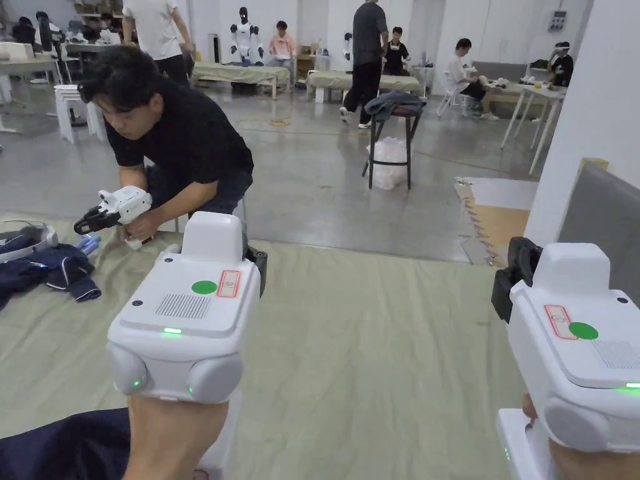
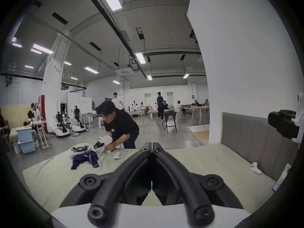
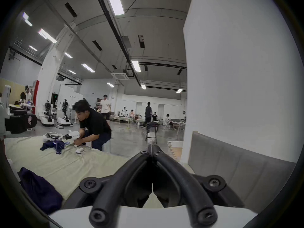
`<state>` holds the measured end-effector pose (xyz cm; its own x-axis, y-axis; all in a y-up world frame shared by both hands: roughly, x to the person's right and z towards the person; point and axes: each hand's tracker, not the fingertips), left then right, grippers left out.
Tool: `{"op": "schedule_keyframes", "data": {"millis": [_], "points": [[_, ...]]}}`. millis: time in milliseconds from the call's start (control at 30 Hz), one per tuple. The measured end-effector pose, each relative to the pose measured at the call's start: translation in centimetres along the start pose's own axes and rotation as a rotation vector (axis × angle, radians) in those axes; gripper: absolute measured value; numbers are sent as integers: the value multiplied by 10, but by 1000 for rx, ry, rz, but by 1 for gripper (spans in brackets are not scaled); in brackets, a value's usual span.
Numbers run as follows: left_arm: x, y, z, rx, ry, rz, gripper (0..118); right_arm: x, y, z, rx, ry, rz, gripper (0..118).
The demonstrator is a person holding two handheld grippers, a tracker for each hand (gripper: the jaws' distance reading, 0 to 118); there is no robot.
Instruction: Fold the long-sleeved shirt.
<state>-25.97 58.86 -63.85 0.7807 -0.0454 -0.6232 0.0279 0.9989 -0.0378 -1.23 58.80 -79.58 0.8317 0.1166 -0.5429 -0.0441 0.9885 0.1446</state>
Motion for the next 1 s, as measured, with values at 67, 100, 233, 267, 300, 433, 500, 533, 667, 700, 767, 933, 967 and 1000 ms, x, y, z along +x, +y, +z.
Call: {"op": "schedule_keyframes", "data": {"millis": [67,100,233,267,300,433,500,533,667,700,767,933,967,1000], "points": [[-20,-9,8,-7,71,-18,2,-29,0,-3,3,76,-2,0],[-32,-13,12,-12,98,-14,2,-44,0,-3,5,112,-10,0],[-88,-26,37,-52,218,23,2,-112,-5,-3,8,266,-31,0],[-101,-30,42,-62,243,21,2,-130,-7,-1,9,304,-32,0],[-112,-33,47,-67,270,22,2,-144,-9,1,8,338,-34,0],[-144,-47,61,-113,334,35,2,-197,-19,9,-10,443,-31,0],[-154,-56,65,-139,354,44,2,-213,-24,10,-26,489,-35,0],[-158,-63,65,-160,362,46,2,-222,-27,11,-39,503,-38,0],[-170,-117,59,-347,355,90,2,-249,-63,6,-174,580,-21,0],[-172,-135,56,-425,340,110,2,-253,-72,7,-209,580,-9,0],[-178,-176,47,-566,318,180,2,-261,-94,9,-261,600,28,0],[-186,-232,30,-705,359,224,49,-273,-130,8,-337,622,72,0],[-186,-237,26,-703,373,200,97,-274,-135,7,-346,630,81,0],[-188,-240,22,-701,389,203,111,-274,-134,8,-361,633,86,0]]}}
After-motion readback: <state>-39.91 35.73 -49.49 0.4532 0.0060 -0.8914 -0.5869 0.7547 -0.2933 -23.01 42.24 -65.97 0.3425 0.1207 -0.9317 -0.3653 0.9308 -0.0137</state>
